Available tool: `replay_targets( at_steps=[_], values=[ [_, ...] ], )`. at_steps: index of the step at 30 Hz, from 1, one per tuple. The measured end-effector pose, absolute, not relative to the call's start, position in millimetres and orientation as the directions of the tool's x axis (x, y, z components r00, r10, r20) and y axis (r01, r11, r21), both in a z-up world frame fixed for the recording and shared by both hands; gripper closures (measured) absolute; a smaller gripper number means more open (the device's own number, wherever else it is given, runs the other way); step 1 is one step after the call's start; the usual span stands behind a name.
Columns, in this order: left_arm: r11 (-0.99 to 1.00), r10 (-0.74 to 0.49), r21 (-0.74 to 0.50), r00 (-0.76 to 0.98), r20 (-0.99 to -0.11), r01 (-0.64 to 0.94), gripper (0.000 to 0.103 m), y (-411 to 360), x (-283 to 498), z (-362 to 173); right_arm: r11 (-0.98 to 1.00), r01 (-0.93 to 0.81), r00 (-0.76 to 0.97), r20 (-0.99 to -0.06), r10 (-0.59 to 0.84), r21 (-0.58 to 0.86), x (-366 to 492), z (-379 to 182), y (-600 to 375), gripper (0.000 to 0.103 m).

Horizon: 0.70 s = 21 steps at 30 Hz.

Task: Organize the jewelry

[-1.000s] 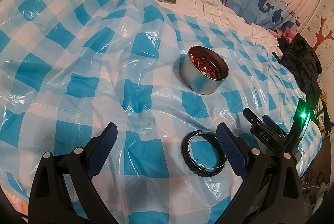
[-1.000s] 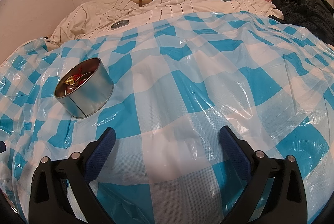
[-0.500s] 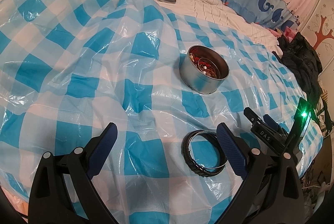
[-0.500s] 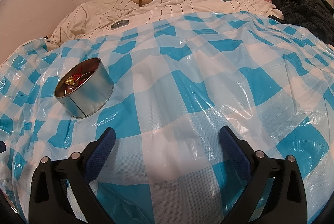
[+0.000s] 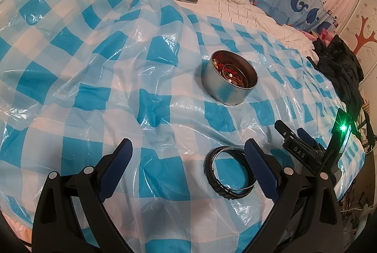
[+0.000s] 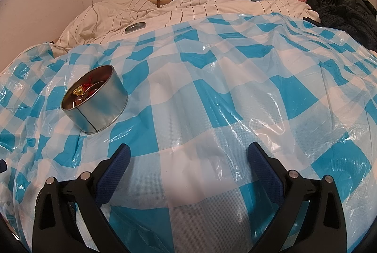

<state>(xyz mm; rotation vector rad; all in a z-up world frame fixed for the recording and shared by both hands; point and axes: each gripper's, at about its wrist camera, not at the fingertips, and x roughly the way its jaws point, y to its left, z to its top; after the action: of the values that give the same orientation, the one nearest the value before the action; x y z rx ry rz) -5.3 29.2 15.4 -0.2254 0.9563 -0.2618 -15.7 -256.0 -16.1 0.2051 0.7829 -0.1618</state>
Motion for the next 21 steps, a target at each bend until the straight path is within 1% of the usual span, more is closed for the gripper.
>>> replay_targets(
  at_steps=[21],
  values=[
    [0.946, -0.316, -0.301, 0.549, -0.774, 0.121, 0.011, 27.7, -5.6, 15.9, 0.968, 0.22, 0.698, -0.713, -0.068, 0.122, -15.9, -15.8, -256.3, 0.007]
  ],
)
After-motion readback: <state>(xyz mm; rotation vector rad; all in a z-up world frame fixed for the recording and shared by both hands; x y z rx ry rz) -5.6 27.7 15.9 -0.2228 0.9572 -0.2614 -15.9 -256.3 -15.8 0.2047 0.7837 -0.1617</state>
